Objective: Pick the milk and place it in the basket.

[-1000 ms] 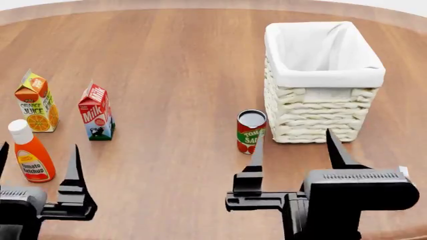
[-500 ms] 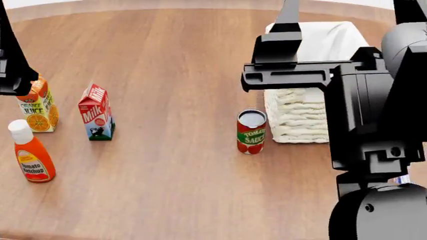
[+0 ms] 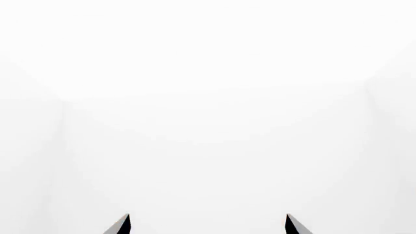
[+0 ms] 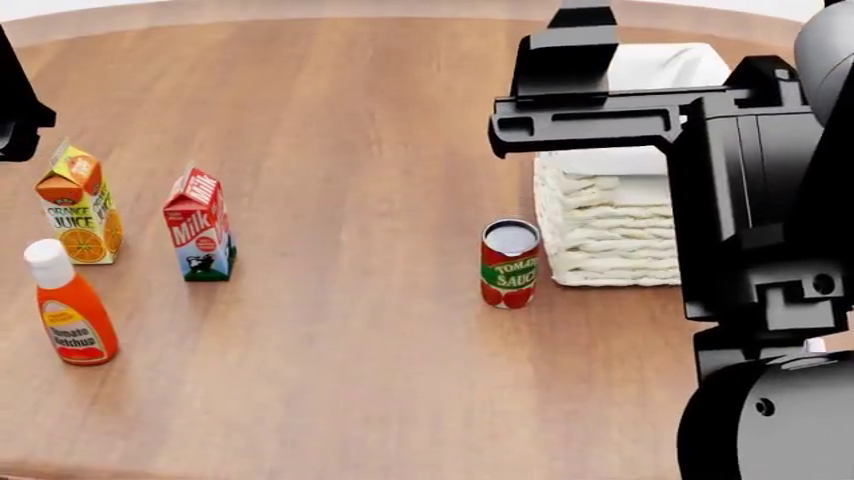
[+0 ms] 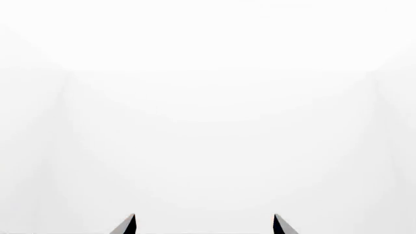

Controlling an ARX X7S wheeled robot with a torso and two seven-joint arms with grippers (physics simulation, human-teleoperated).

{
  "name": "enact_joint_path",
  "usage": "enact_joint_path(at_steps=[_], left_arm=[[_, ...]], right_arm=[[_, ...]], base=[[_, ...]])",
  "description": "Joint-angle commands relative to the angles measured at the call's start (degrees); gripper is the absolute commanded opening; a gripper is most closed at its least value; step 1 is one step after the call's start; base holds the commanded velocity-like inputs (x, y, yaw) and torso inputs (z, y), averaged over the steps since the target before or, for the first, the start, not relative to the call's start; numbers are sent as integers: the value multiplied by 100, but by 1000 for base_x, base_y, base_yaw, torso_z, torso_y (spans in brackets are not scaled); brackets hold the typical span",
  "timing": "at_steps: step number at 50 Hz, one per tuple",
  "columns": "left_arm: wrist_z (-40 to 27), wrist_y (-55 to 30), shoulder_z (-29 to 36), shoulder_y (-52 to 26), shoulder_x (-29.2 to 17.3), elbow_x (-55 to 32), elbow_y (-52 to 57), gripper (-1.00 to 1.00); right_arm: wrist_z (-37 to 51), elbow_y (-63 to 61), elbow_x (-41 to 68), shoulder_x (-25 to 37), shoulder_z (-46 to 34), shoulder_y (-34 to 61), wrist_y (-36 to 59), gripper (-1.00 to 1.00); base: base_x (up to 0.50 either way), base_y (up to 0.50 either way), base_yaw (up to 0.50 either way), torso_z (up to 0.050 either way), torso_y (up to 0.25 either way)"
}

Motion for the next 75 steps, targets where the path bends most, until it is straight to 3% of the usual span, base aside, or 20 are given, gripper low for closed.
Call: enact_joint_path(at_steps=[1,25,49,75], left_arm=[[-15,8,30,-11,-45,-26,13,100],[-64,30,83,-9,-116,-93,-6,100],[-107,14,136,-24,-185,-185,17,100],[-173,122,129,51,-233,-264,-31,100]], right_arm=[[13,-18,14,74,-113,-31,2,100],[0,16,98,136,-179,-94,-118,100],[21,61,247,171,-131,-117,-102,100],[-28,56,306,301,-296,-232,-167,100]], base=[[0,500,0,0,0],[0,474,0,0,0],[7,5,0,0,0],[486,-61,0,0,0]])
